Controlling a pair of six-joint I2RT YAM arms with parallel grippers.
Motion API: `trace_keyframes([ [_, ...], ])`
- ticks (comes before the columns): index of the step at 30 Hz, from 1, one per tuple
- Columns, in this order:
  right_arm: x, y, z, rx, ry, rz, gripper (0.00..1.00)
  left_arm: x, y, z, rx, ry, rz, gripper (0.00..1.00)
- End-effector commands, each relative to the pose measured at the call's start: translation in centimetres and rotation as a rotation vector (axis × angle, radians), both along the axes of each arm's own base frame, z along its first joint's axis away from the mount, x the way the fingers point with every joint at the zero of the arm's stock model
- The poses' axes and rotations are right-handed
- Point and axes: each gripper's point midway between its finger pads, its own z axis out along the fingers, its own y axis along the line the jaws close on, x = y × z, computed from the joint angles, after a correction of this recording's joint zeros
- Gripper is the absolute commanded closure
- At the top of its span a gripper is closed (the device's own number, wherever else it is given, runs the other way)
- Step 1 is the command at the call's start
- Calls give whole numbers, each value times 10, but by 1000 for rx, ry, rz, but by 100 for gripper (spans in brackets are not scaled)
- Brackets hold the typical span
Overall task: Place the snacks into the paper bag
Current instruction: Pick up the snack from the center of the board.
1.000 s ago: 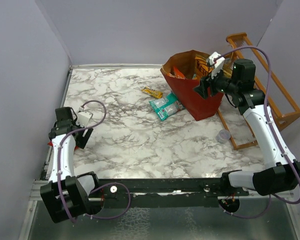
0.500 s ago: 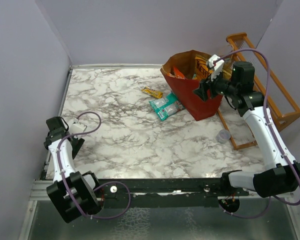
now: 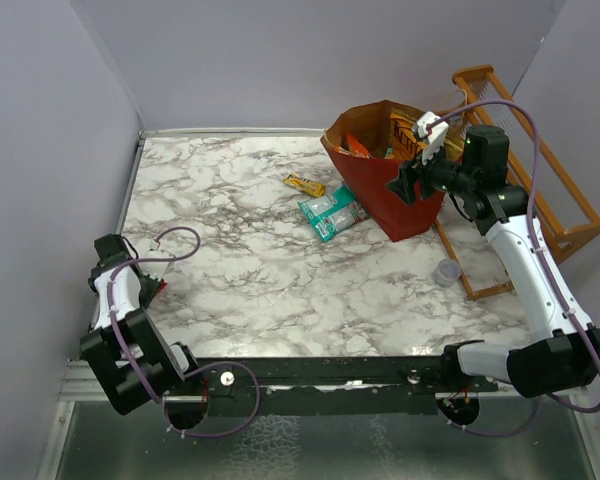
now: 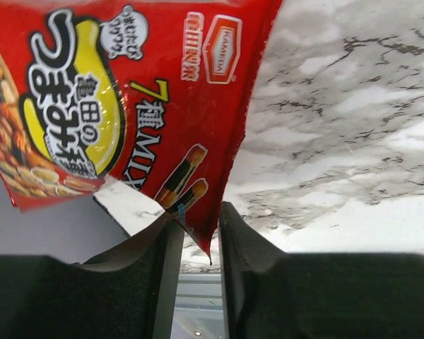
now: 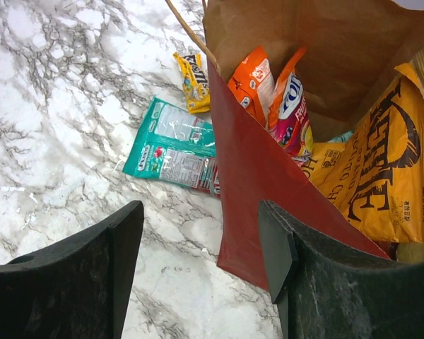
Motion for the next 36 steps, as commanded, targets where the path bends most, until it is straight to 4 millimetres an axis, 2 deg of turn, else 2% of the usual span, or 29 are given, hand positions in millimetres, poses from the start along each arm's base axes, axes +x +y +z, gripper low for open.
trace_keyframes([
  [1,-3,0,13,18,-48,10,34,10,-14,3,-95,-36,-23,77],
  [7,-6,3,14,26,-47,29,34,16,-44,21,-266,-56,-81,100],
  [15,-21,18,21,59,-40,142,34,30,-94,75,-494,-158,-187,100],
  [19,-32,29,26,86,-35,231,34,36,-113,96,-537,-186,-256,100],
  [36,-65,54,43,170,-34,474,34,85,-195,152,-644,-238,-436,100],
])
